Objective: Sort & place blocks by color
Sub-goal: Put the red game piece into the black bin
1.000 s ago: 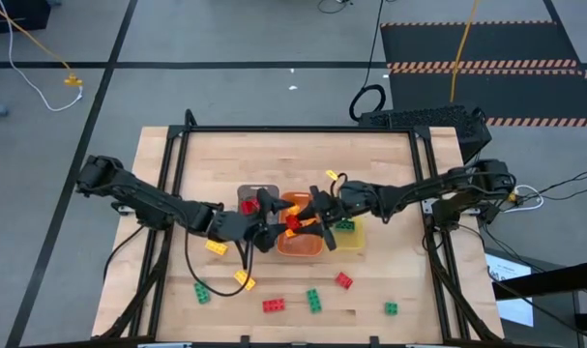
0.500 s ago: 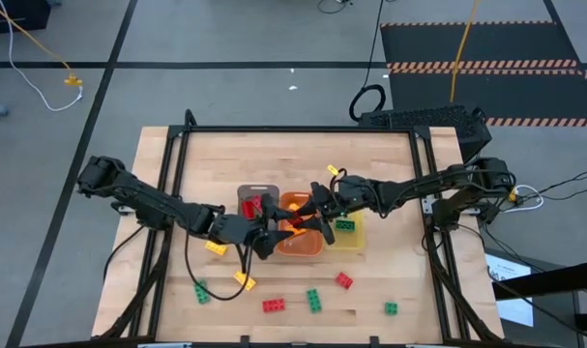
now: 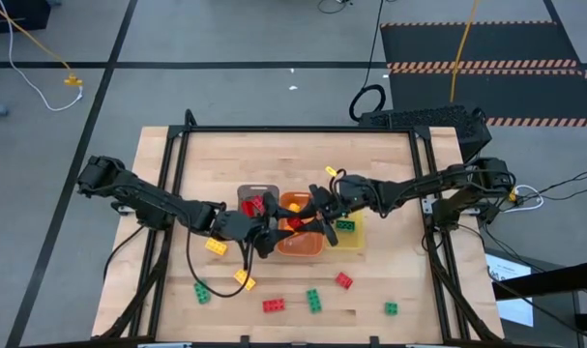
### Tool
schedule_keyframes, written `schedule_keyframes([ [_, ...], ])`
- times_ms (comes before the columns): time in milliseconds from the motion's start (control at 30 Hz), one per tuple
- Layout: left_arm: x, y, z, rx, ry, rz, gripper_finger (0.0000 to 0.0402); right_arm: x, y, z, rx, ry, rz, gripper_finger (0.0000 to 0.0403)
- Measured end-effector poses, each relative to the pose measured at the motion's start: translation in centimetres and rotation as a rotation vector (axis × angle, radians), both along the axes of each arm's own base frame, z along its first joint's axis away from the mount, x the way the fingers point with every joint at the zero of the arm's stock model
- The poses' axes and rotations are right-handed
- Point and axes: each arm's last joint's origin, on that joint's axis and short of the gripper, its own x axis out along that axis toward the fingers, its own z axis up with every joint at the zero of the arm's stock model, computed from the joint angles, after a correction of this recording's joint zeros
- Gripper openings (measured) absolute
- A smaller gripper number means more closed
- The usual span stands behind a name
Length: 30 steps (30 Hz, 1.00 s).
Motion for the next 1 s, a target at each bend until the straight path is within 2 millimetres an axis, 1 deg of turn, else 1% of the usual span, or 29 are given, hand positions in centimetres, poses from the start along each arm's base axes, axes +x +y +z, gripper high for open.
schedule_keyframes([
  [233,0.16,0.06,-0.54,-0.006,0.022,0.026,0.028,0.02,0.02,0.09,-0.006,-0.014,0.003,0.0124],
  [333,0.14,0.0,-0.5,-0.001,0.018,0.03,0.0261,0.03,0.02,0.17,0.0,-0.019,0.003,0.0141],
  [400,0.14,-0.02,-0.5,0.0,0.019,0.029,0.0235,0.02,0.04,0.14,0.0,-0.016,0.005,0.0157],
  [467,0.09,-0.03,-0.64,0.005,0.031,0.027,0.0198,0.04,0.02,0.31,-0.001,-0.032,-0.001,0.0163],
  [633,0.08,-0.01,-0.65,-0.006,0.03,0.034,0.0084,0.03,0.03,0.25,0.0,-0.027,0.0,0.0153],
  [667,0.08,-0.01,-0.66,-0.014,0.03,0.036,0.0074,0.03,0.04,0.25,0.0,-0.027,0.001,0.015],
  [800,0.06,0.04,-0.67,-0.029,0.026,0.06,0.0075,0.03,0.04,0.24,-0.002,-0.027,-0.001,0.0144],
  [1000,-0.22,-0.18,-0.9,0.004,0.046,0.117,0.0075,0.06,-0.05,0.25,-0.029,-0.038,-0.019,0.0148],
])
